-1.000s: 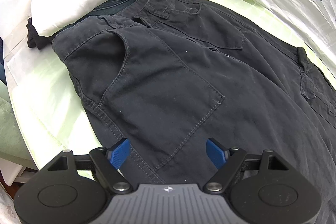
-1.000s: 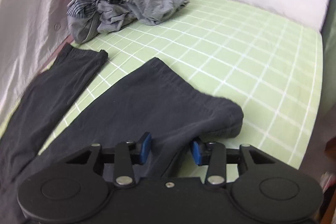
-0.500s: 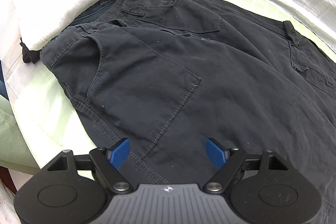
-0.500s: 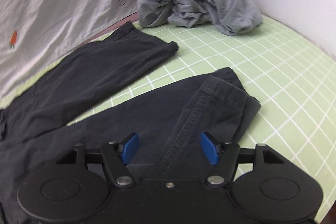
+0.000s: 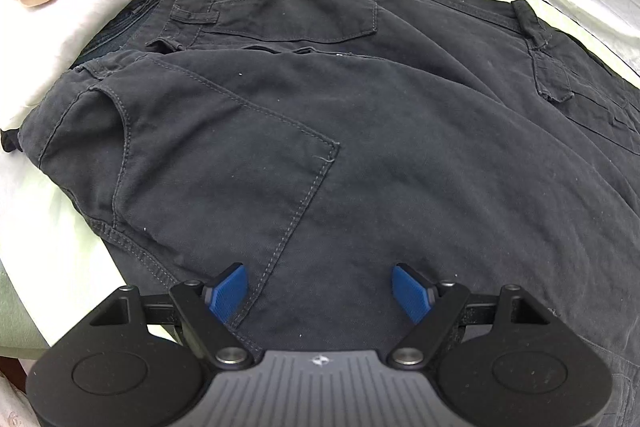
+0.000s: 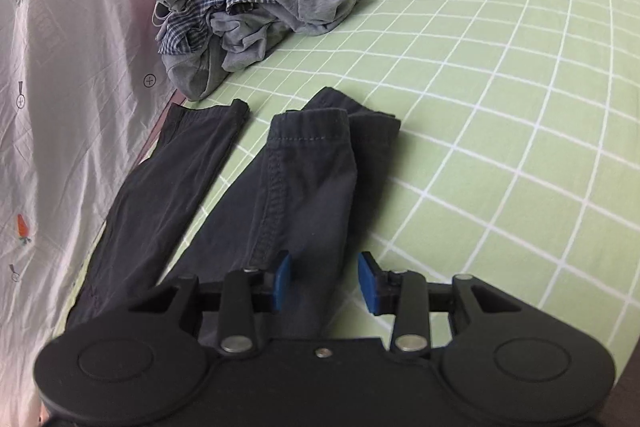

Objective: Fold clothes

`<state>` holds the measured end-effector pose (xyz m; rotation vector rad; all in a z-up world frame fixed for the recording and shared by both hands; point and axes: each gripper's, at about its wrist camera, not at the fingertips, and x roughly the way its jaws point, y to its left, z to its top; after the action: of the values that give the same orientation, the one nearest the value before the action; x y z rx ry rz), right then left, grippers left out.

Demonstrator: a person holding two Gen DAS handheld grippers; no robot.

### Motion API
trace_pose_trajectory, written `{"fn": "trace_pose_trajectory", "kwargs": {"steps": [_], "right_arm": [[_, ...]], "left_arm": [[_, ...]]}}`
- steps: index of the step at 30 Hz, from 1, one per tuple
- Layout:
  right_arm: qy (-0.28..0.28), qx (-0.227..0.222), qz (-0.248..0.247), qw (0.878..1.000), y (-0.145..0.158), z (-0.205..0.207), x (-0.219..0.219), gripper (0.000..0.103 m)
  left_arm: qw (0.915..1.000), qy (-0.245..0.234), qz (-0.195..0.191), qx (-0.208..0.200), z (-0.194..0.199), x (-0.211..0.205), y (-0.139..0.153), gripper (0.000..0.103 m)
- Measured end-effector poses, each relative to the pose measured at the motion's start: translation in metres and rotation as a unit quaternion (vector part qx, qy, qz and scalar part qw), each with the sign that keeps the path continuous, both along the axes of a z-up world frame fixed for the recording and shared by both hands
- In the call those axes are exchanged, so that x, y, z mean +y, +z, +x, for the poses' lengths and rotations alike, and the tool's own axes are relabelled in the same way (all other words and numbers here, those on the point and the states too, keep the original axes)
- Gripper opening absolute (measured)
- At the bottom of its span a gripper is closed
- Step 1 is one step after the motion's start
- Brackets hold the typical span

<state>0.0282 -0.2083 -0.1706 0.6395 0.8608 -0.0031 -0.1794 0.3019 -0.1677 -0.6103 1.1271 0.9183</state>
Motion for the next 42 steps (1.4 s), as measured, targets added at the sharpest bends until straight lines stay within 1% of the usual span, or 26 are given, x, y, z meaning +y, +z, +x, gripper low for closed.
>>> {"fn": "trace_pose_trajectory", "kwargs": {"steps": [2,3,5,7,11,14,16,18,20,23,25,27,29,31,33,34,36,38,40,42], "right_arm": [[-0.006,0.002,0.022,1.000,-0.003,0.001,0.004,0.038],[-0.011,0.005,0.022,1.000,-0.004,0.001,0.006,0.038],[-0.009,0.007,-0.008,1.000,0.002,0.001,0.012,0.025],[-0.002,-0.004,-0.029,1.000,0.010,-0.004,0.013,0.003],[-0.004,-0.037,-0.055,0.998,0.031,-0.024,0.010,0.002],[-0.011,-0.040,-0.081,0.996,0.043,-0.039,0.004,0.001],[-0.019,-0.040,-0.091,0.995,0.050,-0.050,-0.002,0.001],[-0.029,-0.029,-0.095,0.995,0.053,-0.062,-0.010,0.001],[-0.034,-0.001,-0.109,0.993,0.044,-0.070,-0.018,0.001],[-0.045,0.055,-0.111,0.991,0.012,-0.077,-0.028,0.001],[-0.052,0.063,-0.094,0.992,0.001,-0.081,-0.033,0.001],[-0.060,0.057,-0.074,0.994,0.000,-0.085,-0.037,0.001],[-0.067,0.055,-0.039,0.995,-0.002,-0.086,-0.042,0.002],[-0.077,0.054,0.000,0.996,-0.005,-0.088,-0.048,0.008],[-0.094,0.057,0.045,0.993,-0.011,-0.091,-0.052,0.011],[-0.100,0.058,0.064,0.991,-0.014,-0.094,-0.051,0.014],[-0.110,0.059,0.101,0.987,-0.019,-0.098,-0.050,0.018],[-0.111,0.056,0.118,0.985,-0.021,-0.102,-0.044,0.023],[-0.110,0.051,0.128,0.984,-0.021,-0.104,-0.038,0.033],[-0.106,0.051,0.148,0.982,-0.023,-0.105,-0.031,0.039]], "left_arm": [[1.0000,0.002,-0.003,-0.001,0.000,0.001,-0.001,0.080],[1.0000,0.002,-0.004,-0.002,0.000,0.002,-0.002,0.081],[1.0000,0.001,-0.004,-0.003,0.000,0.002,-0.003,0.081],[1.0000,0.000,-0.004,-0.006,-0.001,0.002,-0.003,0.081],[0.9998,0.006,-0.008,-0.016,-0.008,0.003,-0.002,0.081],[0.9996,0.014,-0.014,-0.022,-0.014,0.002,0.001,0.081],[0.9996,0.015,-0.010,-0.021,-0.019,-0.001,0.004,0.081],[0.9997,0.013,-0.007,-0.019,-0.025,-0.004,0.006,0.081],[0.9997,0.015,-0.005,-0.020,-0.032,-0.006,0.007,0.081],[0.9995,0.016,-0.002,-0.026,-0.044,-0.010,0.008,0.081],[0.9995,0.014,0.003,-0.028,-0.055,-0.013,0.011,0.081],[0.9993,0.011,0.013,-0.032,-0.066,-0.017,0.014,0.081],[0.9989,0.011,0.019,-0.042,-0.077,-0.018,0.016,0.081],[0.9984,0.018,0.020,-0.049,-0.087,-0.017,0.017,0.081],[0.9979,0.026,0.020,-0.056,-0.096,-0.015,0.018,0.081],[0.9977,0.030,0.021,-0.058,-0.101,-0.014,0.019,0.081],[0.9972,0.036,0.022,-0.063,-0.110,-0.011,0.021,0.081],[0.9964,0.045,0.019,-0.069,-0.116,-0.007,0.021,0.081],[0.9953,0.059,0.013,-0.076,-0.123,0.000,0.019,0.081],[0.9930,0.076,0.001,-0.090,-0.132,0.009,0.018,0.081]]}}
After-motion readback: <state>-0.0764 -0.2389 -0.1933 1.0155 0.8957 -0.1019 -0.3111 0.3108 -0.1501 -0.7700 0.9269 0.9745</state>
